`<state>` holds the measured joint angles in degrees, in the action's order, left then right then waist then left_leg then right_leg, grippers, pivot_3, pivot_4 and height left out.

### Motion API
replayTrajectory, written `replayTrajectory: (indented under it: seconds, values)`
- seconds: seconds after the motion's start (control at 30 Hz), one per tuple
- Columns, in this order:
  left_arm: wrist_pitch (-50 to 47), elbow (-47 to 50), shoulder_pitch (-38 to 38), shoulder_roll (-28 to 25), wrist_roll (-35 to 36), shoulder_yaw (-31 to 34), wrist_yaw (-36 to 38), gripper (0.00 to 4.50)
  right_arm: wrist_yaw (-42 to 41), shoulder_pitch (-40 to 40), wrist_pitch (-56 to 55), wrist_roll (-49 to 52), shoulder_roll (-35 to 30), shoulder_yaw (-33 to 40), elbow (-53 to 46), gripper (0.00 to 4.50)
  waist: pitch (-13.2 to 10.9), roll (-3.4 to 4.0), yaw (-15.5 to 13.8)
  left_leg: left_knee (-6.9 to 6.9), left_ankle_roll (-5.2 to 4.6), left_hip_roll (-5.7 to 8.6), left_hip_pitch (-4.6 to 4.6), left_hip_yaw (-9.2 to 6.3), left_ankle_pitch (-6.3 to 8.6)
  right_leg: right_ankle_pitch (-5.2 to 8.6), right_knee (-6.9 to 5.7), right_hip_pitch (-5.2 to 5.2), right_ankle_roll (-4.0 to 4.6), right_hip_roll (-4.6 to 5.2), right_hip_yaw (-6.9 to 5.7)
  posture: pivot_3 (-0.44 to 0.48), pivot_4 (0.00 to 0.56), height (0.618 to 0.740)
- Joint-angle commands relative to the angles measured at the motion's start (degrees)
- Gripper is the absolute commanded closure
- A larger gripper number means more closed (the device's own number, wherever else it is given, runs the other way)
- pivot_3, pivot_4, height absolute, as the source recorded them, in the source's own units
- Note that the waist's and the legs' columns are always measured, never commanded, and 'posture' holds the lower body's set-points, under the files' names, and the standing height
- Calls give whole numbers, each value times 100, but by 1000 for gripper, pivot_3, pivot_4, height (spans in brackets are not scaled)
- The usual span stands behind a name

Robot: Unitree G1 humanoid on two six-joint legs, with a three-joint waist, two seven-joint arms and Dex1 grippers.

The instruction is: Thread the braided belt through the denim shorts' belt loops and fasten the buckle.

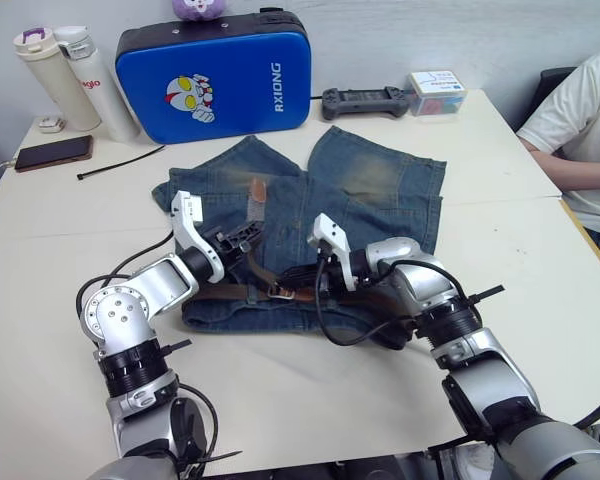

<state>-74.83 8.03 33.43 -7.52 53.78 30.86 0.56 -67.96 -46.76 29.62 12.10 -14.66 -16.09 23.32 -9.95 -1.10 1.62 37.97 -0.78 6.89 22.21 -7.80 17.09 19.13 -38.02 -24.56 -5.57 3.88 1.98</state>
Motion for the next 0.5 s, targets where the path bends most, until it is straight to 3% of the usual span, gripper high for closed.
replayTrajectory:
  seconds: [0.03, 0.27, 0.5]
  values:
    - [93, 70, 37, -54, 152, -37, -2, 4500, -36, 14, -103, 13, 91, -61, -46, 4407, 0, 0, 1, 0, 0, 0, 0, 0, 0, 0, 0, 0, 0, 0, 0, 0, 150, 740]
    - [104, 98, 1, -41, 176, -50, -18, 4500, 53, 3, -137, -20, 137, -24, 3, 4407, 0, 0, 4, 0, 0, 0, 0, 0, 0, 0, -1, 0, 0, 0, 0, 0, 150, 740]
    - [100, 94, -21, -85, 200, -65, 8, 4500, -17, -189, 192, 134, -283, 154, -591, 4407, 0, 0, -7, 1, 0, 0, 0, 0, 0, 0, 0, 0, 0, 0, 0, 0, 150, 740]
